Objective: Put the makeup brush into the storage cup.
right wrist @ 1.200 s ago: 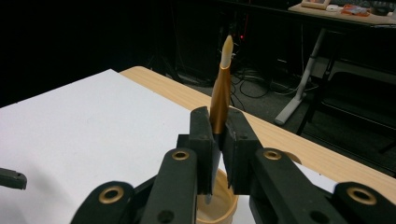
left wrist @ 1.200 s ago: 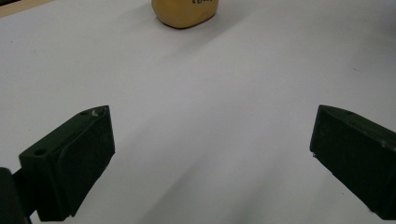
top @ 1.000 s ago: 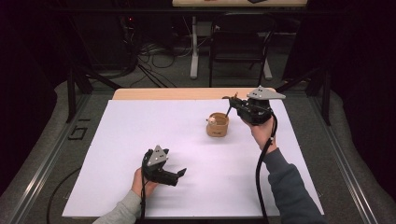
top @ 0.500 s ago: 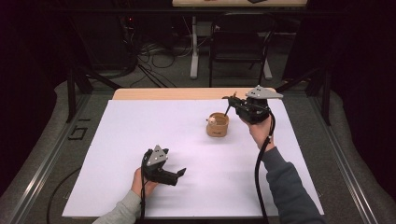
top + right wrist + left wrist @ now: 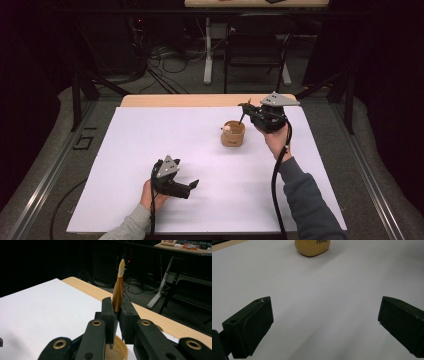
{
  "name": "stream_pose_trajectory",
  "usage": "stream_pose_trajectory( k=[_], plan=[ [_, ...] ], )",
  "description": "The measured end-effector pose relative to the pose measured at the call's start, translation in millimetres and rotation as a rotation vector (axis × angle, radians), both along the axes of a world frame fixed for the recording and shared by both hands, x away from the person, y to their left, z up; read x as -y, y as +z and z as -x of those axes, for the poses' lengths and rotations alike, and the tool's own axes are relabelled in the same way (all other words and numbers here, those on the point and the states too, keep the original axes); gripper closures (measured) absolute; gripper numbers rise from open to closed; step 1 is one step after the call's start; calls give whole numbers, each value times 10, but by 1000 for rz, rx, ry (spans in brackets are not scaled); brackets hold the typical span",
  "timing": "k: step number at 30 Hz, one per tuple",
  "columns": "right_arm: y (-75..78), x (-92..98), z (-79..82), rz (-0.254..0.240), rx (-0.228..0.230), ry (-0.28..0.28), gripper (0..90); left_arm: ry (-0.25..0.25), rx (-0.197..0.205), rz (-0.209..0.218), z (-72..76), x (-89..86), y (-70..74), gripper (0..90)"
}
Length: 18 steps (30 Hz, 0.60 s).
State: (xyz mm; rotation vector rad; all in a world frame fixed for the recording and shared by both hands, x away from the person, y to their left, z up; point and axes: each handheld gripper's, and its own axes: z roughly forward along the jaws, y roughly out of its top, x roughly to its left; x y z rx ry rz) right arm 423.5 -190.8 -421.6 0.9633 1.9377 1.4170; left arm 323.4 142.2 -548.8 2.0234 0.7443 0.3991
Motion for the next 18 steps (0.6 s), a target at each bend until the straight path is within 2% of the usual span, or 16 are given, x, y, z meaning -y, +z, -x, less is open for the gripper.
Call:
stream_pose_trajectory(
  k=[18],
  plan=[
    [-50, -47, -17, 12, -2, 6, 835, 0, 2, 5, 7, -5, 11, 0]
  ],
)
